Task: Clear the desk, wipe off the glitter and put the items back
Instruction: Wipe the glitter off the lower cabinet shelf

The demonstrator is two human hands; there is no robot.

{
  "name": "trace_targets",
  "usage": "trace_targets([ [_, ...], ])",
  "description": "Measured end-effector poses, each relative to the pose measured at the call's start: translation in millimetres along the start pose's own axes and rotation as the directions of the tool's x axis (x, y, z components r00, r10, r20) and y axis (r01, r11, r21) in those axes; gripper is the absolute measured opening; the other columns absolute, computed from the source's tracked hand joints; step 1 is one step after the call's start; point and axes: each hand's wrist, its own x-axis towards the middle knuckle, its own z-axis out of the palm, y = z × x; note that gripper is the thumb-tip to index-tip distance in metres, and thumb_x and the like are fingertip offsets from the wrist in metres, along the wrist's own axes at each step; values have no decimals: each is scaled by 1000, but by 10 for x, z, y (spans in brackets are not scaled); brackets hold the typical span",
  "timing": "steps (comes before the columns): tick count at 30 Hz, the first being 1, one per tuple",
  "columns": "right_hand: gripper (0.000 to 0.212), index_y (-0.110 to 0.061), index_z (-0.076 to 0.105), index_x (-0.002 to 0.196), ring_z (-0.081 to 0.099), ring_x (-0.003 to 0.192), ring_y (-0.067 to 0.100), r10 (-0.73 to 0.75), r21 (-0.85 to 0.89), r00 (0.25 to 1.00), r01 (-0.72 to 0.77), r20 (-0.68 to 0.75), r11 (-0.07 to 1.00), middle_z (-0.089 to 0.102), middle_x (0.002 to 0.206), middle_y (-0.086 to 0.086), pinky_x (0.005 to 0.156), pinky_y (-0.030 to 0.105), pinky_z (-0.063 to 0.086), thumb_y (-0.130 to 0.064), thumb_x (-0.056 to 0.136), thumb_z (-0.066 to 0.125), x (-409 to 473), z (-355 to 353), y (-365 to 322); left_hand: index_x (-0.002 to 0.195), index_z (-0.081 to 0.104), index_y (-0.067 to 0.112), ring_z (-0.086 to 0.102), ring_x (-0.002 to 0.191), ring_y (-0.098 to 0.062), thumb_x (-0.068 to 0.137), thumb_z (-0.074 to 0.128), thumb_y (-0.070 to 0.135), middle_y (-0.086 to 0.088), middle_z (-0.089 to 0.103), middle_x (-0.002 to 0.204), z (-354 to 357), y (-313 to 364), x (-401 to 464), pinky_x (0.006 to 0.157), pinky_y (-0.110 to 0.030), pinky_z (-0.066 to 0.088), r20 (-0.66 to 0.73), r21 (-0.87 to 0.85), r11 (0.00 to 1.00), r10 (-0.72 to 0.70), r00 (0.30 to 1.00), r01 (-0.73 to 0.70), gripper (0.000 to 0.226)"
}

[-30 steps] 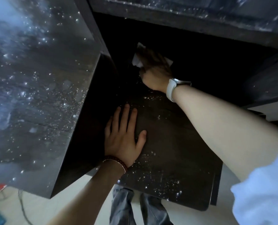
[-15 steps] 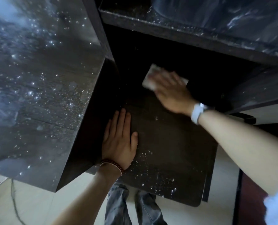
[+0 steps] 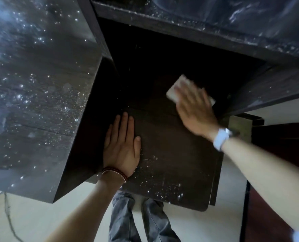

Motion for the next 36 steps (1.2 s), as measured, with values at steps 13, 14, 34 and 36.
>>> trace_targets([
  [13, 53, -29, 6, 146, -13, 141, 11, -291, 58, 922, 285, 255, 957, -2, 155, -7, 113, 35, -10, -40, 95, 16, -1202, 70, -277, 136, 34, 1, 31, 133, -32, 89, 27, 31, -19, 35, 144, -21, 12, 4, 108, -37, 11, -2, -24, 1000, 10, 1000, -10, 56],
  [14, 54, -30, 2, 146, -18, 140, 9, -211, 51, 947, 204, 244, 978, -6, 155, -8, 113, 33, -14, -41, 94, 14, -1077, 43, -201, 136, 33, 1, 30, 133, -32, 89, 26, 31, -19, 35, 144, -22, 17, 4, 108, -38, 11, -1, -26, 1000, 5, 1000, -5, 56],
  [34, 56, -21, -6, 144, -19, 138, 9, 407, 197, 911, -413, 69, 889, -14, 151, -7, 113, 32, -15, -38, 92, 8, -1355, 118, -153, 138, 30, 0, 22, 137, -33, 88, 18, 36, -19, 27, 148, -65, 62, -26, 110, -47, 16, 50, -69, 997, -27, 998, 31, 62],
  [36, 55, -17, -5, 146, -18, 139, 12, 504, 233, 861, -506, 74, 830, -14, 153, -2, 113, 34, -11, -33, 97, 16, -1210, 91, -153, 138, 30, 0, 22, 137, -33, 88, 19, 36, -19, 27, 148, -67, 65, -26, 110, -48, 17, 50, -76, 997, -28, 998, 32, 62],
])
